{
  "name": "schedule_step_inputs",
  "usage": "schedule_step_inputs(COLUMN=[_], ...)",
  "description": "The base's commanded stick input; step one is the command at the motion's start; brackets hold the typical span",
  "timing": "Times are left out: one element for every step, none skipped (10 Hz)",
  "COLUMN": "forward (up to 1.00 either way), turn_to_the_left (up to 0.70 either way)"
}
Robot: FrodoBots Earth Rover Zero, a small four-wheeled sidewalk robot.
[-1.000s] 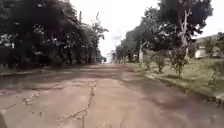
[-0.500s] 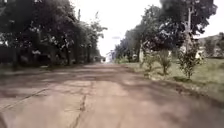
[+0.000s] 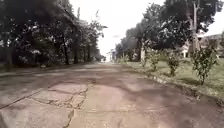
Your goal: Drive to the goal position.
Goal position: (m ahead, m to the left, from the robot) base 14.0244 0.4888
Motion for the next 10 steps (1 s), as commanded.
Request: schedule_step_inputs(forward=[1.00, 1.00, 1.00, 1.00, 1.00, 1.00, 1.00, 1.00, 1.00, 1.00], turn_to_the_left=[0.00, 0.00, 0.00, 0.00, 0.00, 0.00, 0.00, 0.00, 0.00, 0.00])
